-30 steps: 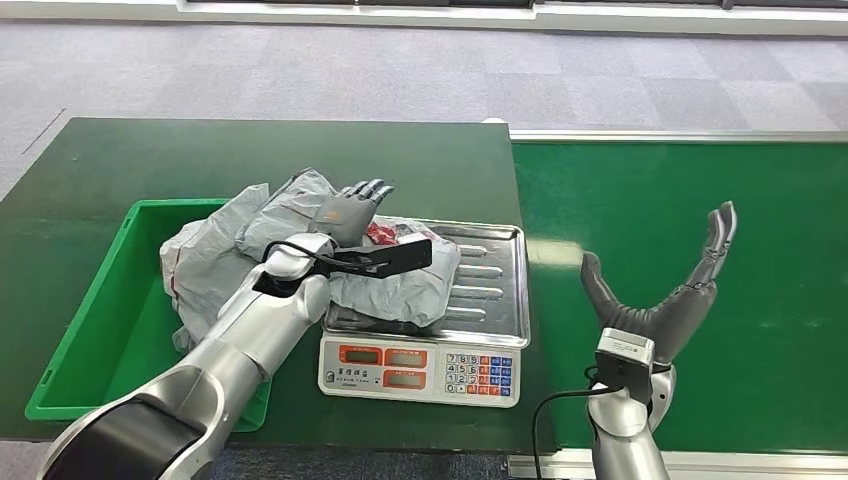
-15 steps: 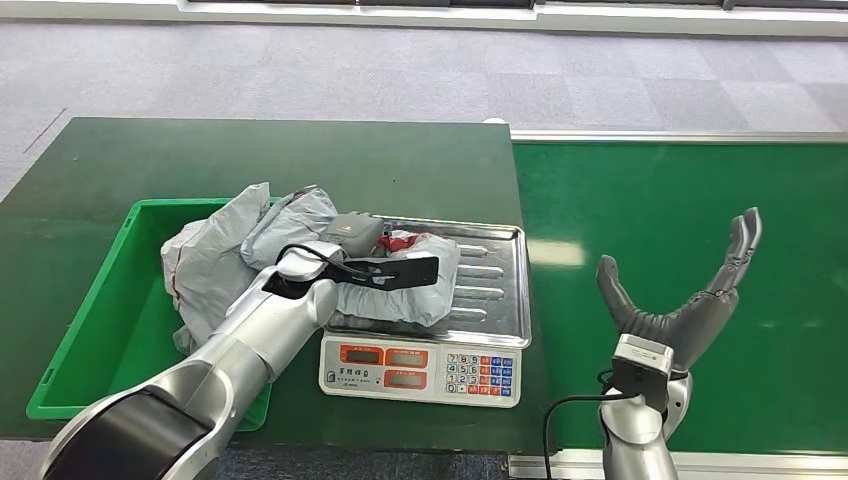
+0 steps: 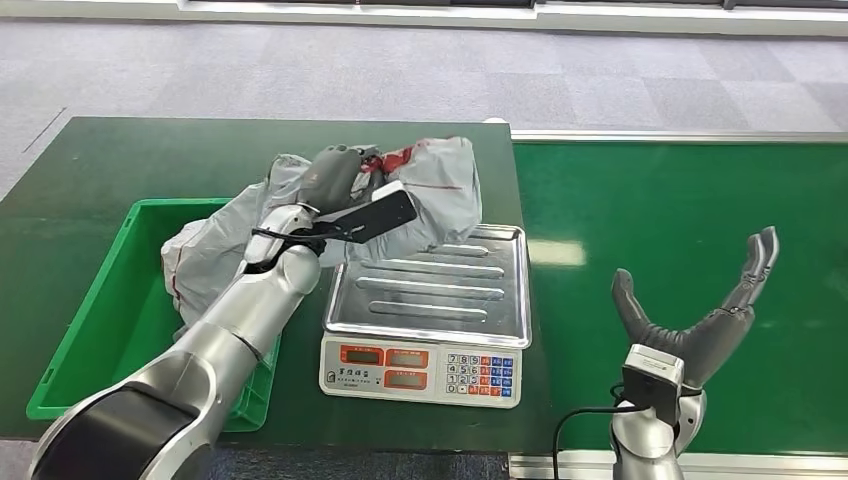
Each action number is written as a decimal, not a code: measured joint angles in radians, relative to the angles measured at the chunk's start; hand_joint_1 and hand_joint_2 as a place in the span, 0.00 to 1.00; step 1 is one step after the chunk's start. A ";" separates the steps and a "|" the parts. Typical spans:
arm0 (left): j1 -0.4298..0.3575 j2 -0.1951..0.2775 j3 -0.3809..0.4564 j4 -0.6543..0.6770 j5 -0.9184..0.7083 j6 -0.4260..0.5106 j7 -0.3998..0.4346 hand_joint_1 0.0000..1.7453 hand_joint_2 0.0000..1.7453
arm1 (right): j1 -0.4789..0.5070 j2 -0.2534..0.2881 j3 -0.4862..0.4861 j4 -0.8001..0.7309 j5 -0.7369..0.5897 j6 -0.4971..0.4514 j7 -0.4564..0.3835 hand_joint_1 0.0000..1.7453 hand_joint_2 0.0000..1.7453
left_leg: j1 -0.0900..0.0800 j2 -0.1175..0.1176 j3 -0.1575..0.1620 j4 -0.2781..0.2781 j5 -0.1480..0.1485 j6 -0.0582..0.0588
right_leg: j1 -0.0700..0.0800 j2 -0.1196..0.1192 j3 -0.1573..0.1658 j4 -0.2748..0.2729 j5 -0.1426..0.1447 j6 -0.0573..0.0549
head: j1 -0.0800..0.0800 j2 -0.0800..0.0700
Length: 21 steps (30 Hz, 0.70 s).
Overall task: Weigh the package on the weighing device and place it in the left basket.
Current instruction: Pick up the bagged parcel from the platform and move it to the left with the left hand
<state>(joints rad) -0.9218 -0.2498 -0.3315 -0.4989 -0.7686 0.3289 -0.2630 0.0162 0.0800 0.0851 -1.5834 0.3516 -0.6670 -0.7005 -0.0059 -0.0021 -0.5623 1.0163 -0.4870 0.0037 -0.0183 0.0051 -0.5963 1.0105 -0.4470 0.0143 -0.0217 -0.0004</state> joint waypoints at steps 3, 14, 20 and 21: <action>0.013 0.022 0.029 -0.150 0.026 0.018 0.012 1.00 1.00 | 0.026 0.000 -0.024 -0.014 0.002 -0.003 0.000 0.00 1.00 | 0.000 0.000 0.000 0.000 0.000 0.000 | 0.000 0.000 0.000 0.000 0.000 0.000 | 0.000 0.000; 0.143 0.119 0.073 -0.552 0.018 0.136 0.054 1.00 1.00 | 0.087 0.000 -0.070 -0.058 -0.001 -0.017 0.000 0.00 1.00 | 0.000 0.001 0.001 -0.002 0.000 0.000 | 0.000 0.001 0.001 0.000 -0.001 0.000 | 0.000 0.000; 0.357 0.218 0.188 -0.777 0.013 0.152 0.060 1.00 1.00 | 0.143 0.013 -0.101 -0.112 0.018 0.006 0.000 0.00 1.00 | 0.000 0.002 0.002 -0.004 -0.001 -0.001 | 0.000 0.002 0.000 0.000 -0.003 -0.003 | 0.000 0.000; 0.397 0.228 0.214 -0.804 0.010 0.156 0.055 0.98 1.00 | 0.149 0.018 -0.108 -0.121 0.024 0.012 0.000 0.00 1.00 | 0.000 0.002 0.003 -0.005 -0.001 -0.001 | 0.000 0.002 0.000 0.000 -0.003 -0.003 | 0.000 0.000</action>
<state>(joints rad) -0.5251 -0.0215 -0.1178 -1.3027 -0.7583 0.4847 -0.2078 0.1655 0.0979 -0.0229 -1.7040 0.3756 -0.6545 -0.7008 -0.0059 -0.0001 -0.5595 1.0115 -0.4877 0.0028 -0.0182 0.0068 -0.5960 1.0106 -0.4502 0.0113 -0.0219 -0.0004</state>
